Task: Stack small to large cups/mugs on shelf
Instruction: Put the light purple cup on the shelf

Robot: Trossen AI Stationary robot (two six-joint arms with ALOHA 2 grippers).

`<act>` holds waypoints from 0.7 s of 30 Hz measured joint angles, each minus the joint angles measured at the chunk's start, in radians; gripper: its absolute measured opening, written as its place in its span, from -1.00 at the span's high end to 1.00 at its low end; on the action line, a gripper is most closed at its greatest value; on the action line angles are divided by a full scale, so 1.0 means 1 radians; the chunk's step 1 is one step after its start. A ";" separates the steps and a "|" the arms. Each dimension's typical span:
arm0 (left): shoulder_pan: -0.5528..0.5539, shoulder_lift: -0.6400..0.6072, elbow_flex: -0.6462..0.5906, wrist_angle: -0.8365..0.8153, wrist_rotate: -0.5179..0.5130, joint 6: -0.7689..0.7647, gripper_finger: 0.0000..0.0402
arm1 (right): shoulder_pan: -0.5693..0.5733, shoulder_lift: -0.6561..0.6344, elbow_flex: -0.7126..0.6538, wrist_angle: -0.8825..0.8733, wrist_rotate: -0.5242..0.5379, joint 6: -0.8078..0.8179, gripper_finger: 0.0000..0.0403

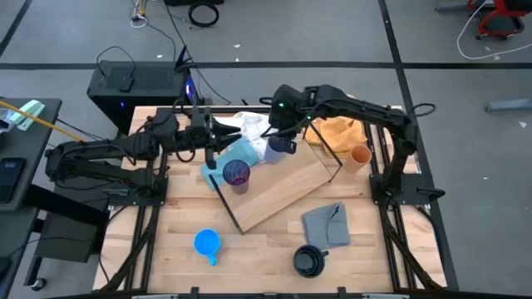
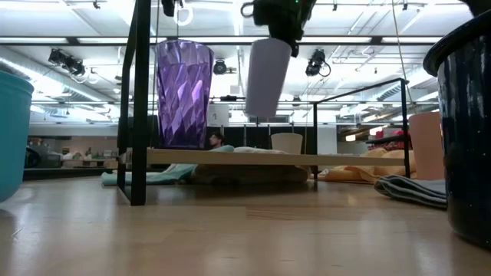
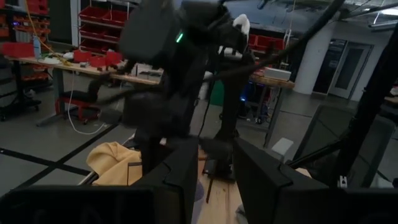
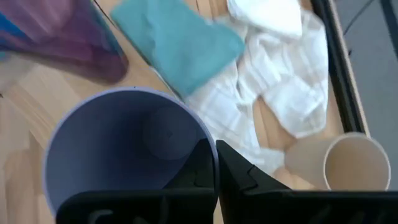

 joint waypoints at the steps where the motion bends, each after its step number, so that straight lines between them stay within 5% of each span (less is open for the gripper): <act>1: 0.000 -0.007 0.000 -0.005 0.000 0.000 0.47 | 0.000 0.012 0.008 -0.015 0.002 -0.001 0.99; 21: 0.001 -0.086 0.000 -0.049 -0.001 0.021 0.47 | 0.060 0.120 0.011 0.003 -0.030 0.033 0.99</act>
